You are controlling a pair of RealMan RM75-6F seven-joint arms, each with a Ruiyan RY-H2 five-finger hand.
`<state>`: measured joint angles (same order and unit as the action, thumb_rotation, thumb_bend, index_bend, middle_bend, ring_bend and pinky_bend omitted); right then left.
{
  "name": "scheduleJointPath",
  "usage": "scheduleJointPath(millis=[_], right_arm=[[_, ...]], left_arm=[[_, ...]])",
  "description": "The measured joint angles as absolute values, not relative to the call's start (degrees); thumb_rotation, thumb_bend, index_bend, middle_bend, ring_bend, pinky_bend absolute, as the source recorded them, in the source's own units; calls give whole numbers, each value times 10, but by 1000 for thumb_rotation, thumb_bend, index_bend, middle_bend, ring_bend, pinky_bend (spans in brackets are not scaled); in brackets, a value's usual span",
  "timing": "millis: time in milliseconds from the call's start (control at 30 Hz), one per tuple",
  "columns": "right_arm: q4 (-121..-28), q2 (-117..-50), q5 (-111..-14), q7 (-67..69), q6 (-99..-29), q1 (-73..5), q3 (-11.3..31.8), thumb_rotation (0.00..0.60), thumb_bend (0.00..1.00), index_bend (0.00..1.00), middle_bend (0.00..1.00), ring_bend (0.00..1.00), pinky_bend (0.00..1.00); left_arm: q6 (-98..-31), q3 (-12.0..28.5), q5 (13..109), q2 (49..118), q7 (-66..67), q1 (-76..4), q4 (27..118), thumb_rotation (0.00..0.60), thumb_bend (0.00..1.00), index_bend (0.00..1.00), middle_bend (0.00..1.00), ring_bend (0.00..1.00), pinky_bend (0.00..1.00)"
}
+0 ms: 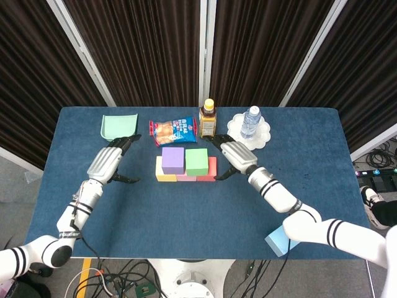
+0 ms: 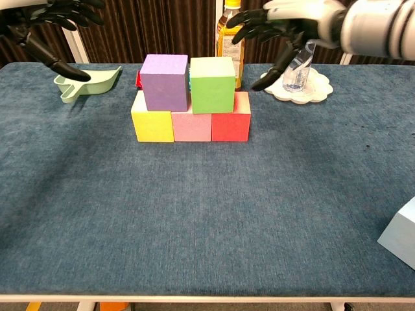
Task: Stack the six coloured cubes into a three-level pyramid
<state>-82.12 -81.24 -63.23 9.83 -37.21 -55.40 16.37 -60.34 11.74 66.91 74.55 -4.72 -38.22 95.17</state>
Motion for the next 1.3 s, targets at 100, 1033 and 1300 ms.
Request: scheduleJointPath(millis=[100,1033,1300], right_arm=[[-805,-833,-614,79,-371,-568,166,600,30,0,129,0,0],[-739,-906,-601,61,-392,-588,175,600,129,0,295,0,0],[-745,-907,-600,58,-398,-586,179,600,129,0,295,0,0]], left_arm=[[-609,116,679,742,-56,-376,956,600,22,85,114,103,109],[-608,138,702,744,-52,-384,986,600,21,85,114,103,109],[-609,138,707,741,-56,-382,989,600,21,85,114,103,109]])
